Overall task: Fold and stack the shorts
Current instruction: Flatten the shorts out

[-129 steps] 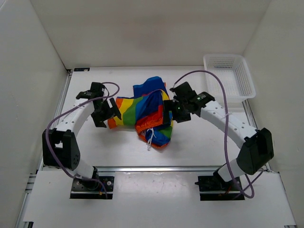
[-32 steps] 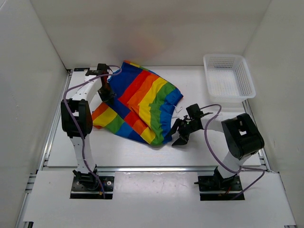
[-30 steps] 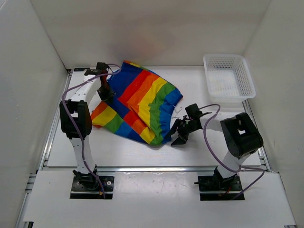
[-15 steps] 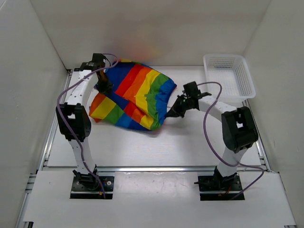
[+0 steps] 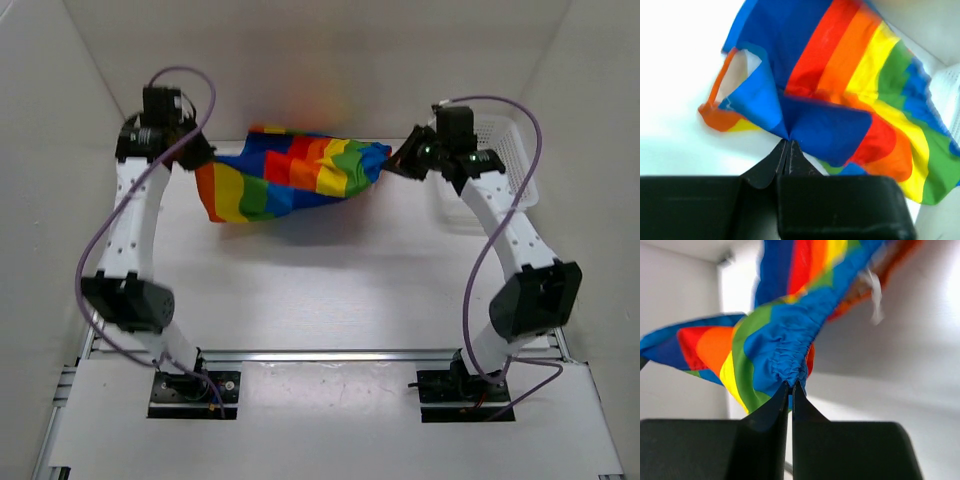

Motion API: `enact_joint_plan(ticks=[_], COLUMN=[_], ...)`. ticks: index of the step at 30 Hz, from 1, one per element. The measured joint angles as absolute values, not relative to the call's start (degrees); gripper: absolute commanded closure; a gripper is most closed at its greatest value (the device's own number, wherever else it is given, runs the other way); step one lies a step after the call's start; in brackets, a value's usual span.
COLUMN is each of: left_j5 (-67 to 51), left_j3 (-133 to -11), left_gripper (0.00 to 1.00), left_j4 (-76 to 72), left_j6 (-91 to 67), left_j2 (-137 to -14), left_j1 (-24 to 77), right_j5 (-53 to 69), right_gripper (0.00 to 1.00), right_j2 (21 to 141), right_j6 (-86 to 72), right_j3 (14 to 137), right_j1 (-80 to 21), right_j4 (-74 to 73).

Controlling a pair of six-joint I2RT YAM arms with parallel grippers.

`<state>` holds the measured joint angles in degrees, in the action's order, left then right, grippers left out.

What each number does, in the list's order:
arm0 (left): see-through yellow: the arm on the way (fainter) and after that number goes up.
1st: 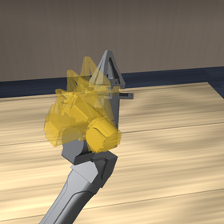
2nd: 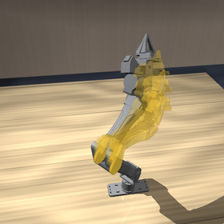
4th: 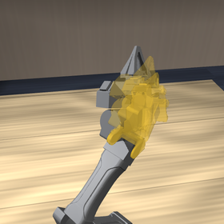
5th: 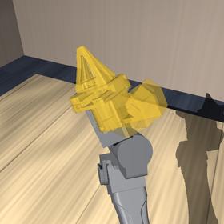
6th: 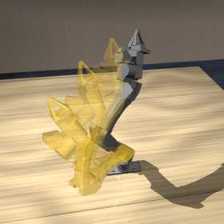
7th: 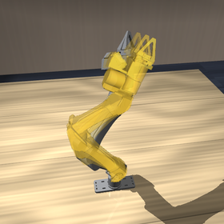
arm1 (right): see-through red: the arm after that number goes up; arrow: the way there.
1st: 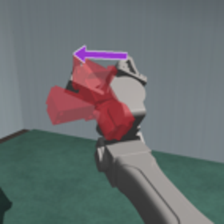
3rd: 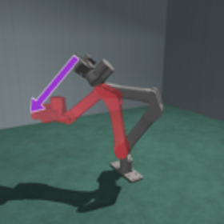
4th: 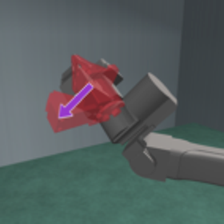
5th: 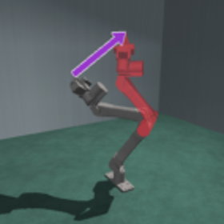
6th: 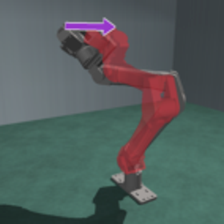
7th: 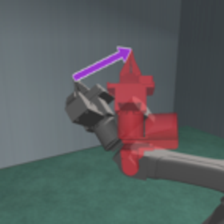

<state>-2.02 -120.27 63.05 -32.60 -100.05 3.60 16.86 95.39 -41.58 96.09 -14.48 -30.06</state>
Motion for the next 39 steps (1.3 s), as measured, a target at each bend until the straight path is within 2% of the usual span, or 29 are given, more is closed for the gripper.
enact_joint_plan(ticks=[3,4,5,6,7,8,9,14,15,16,18,19,20,25,28,31,32,33,35,36,37,39], left_j5=[-1.5,-1.3,-1.5,-2.0,-2.3,-2.4,-2.4,-2.0,-1.8,-1.6,-1.3,-1.1,-1.1,-2.6,-4.0,-5.4,-5.6,-5.7,-5.5,-5.4,-5.3,-5.2], left_j3=[-94.6,-85.8,-77.8,-69.6,-64.4,-60.1,-57.3,-55.9,-56.0,-56.0,-55.7,-55.1,-54.1,-46.0,-42.6,-40.8,-40.6,-40.7,-41.6,-42.4,-43.4,-45.7], left_gripper=[0.88,0.73,0.60,0.44,0.40,0.38,0.34,0.38,0.38,0.37,0.32,0.22,0.19,0.18,0.18,0.26,0.32,0.52,0.82,0.90,0.90,0.90], left_j4=[58.3,58.0,56.6,56.8,57.5,58.2,58.5,58.1,58.0,58.1,58.3,58.2,58.2,57.7,56.7,54.4,53.9,53.4,52.5,52.2,52.0,51.9], left_j6=[-34.2,-35.1,-35.6,-36.4,-36.7,-37.5,-38.1,-39.6,-39.9,-40.3,-41.4,-42.0,-42.5,-46.5,-48.1,-49.6,-50.0,-50.2,-51.0,-51.3,-51.1,-50.6], left_j2=[-85.8,-81.4,-77.4,-74.0,-72.6,-72.3,-73.1,-76.1,-75.6,-75.0,-73.8,-73.2,-72.6,-72.7,-76.1,-79.9,-80.9,-81.8,-84.3,-85.5,-86.8,-88.5], left_j1=[5.3,5.9,6.1,5.8,5.1,4.2,3.5,2.5,2.5,2.5,2.5,2.5,2.5,2.5,2.5,2.5,2.5,2.5,2.5,2.5,2.5,2.5], right_j5=[12.4,11.1,9.5,8.4,7.4,7.0,6.6,6.5,6.7,7.2,8.4,9.5,10.7,16.8,19.8,21.8,22.2,22.5,22.8,22.8,22.7,22.1], right_gripper=[1.00,0.86,0.76,0.70,0.63,0.56,0.56,0.51,0.44,0.42,0.33,0.31,0.29,0.29,0.29,0.32,0.33,0.35,0.38,0.40,0.40,0.46], right_j2=[87.2,85.6,84.2,83.6,83.7,84.3,85.0,86.2,85.7,84.9,82.7,81.4,80.4,80.8,83.2,85.3,86.0,86.6,88.7,90.0,91.3,93.5], right_j6=[-38.3,-37.7,-37.3,-37.0,-36.9,-36.8,-37.0,-37.2,-37.1,-37.1,-37.3,-37.4,-37.3,-37.3,-37.6,-38.1,-38.4,-38.6,-39.0,-39.3,-39.7,-40.3], right_j3=[83.0,79.1,74.6,70.8,67.5,64.5,62.3,58.5,58.4,58.1,57.0,56.1,55.0,50.9,49.6,49.3,49.3,49.3,49.3,49.3,49.3,49.5], right_j1=[-16.5,-17.0,-17.6,-17.8,-17.5,-16.6,-15.4,-10.1,-10.0,-10.1,-10.2,-10.3,-10.3,-11.0,-11.4,-11.5,-11.5,-11.5,-11.6,-11.7,-11.9,-12.5], right_j4=[-30.3,-30.5,-31.4,-32.3,-33.3,-34.0,-35.0,-38.1,-38.0,-37.7,-37.6,-37.5,-37.2,-35.8,-34.2,-32.2,-31.4,-30.5,-28.6,-27.6,-26.8,-25.4])
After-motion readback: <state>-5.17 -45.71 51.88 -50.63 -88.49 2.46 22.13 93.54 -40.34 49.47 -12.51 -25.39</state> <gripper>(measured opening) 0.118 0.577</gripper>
